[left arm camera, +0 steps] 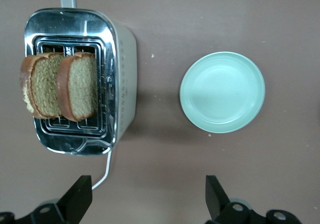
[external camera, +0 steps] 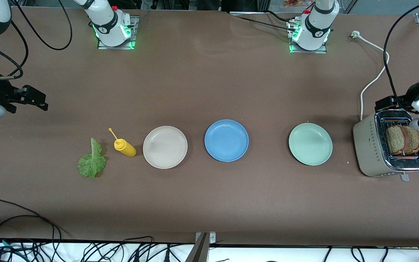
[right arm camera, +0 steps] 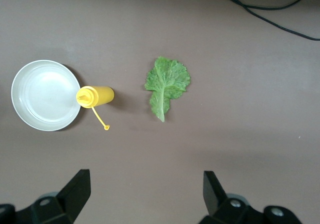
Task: Make sandwich in blue plate with both arms
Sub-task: 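Move the left gripper down over the bread slices in the toaster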
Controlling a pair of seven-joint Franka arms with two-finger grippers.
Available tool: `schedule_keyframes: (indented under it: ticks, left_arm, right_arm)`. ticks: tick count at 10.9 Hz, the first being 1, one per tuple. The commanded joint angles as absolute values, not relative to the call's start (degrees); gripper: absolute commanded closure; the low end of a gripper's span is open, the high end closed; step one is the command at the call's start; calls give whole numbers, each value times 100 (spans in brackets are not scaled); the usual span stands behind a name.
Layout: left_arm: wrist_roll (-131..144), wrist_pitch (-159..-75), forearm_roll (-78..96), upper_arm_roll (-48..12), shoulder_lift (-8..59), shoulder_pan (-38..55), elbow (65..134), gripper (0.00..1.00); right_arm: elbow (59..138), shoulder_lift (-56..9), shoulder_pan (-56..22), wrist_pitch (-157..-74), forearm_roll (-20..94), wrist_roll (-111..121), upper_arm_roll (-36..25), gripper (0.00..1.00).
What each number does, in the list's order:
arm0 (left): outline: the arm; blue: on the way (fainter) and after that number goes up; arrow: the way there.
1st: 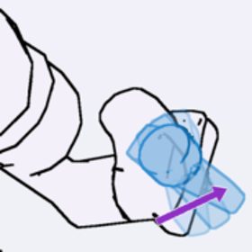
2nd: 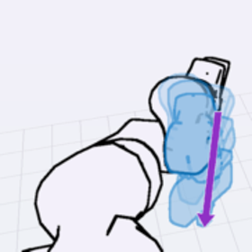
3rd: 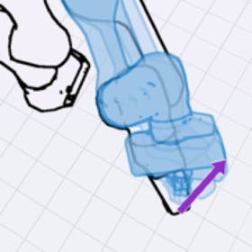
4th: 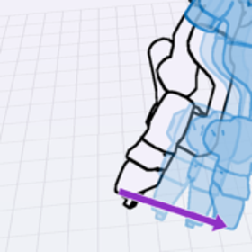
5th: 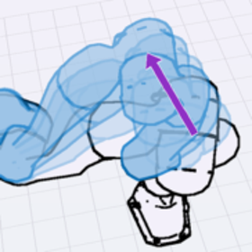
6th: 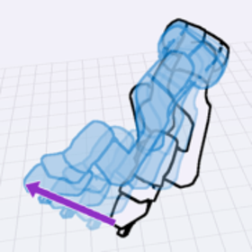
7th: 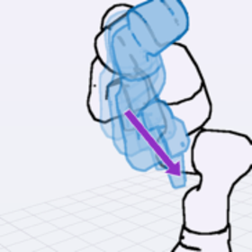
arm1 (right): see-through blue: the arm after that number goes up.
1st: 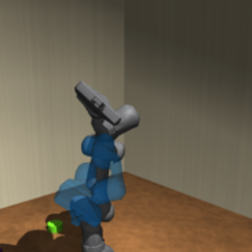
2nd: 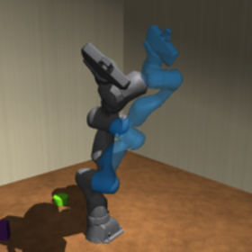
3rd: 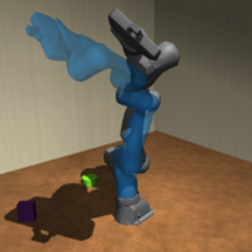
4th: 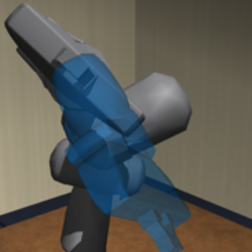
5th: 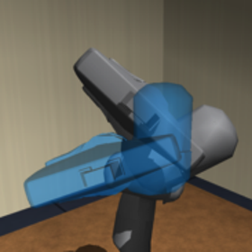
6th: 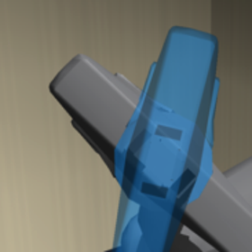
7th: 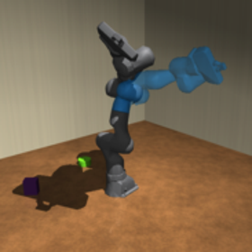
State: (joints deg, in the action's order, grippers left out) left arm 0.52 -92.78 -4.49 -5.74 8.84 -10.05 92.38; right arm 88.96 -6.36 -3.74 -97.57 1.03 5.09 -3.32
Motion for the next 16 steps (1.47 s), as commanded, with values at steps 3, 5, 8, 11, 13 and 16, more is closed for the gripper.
schedule_keyframes:
  ticks: [3, 5, 8, 11, 13, 16]
  left_arm:
    - [-510, -10274, -536, -615, 2082, -1520, 8903, 0]
    - [-510, -10344, -615, -615, 2197, -1564, 8903, 0]
    - [-842, -10380, -615, -615, 2312, -1854, 8903, 0]
    - [-931, -10406, -606, -615, 2425, -2065, 8903, 0]
    - [-940, -10406, -606, -615, 2540, -2171, 8903, 0]
    - [-940, -10389, -615, -615, 2558, -2162, 8921, 56]
  right_arm:
    - [8763, -686, -360, -9729, 35, 545, -325, 0]
    - [8763, -686, -369, -9729, 35, 545, -325, 0]
    - [8763, -686, -360, -9729, 35, 545, -325, 0]
    - [8763, -686, -360, -9729, 35, 545, -325, 0]
    - [8763, -686, -360, -9729, 35, 545, -325, 0]
    - [8763, -686, -360, -9729, 44, 545, -325, 0]
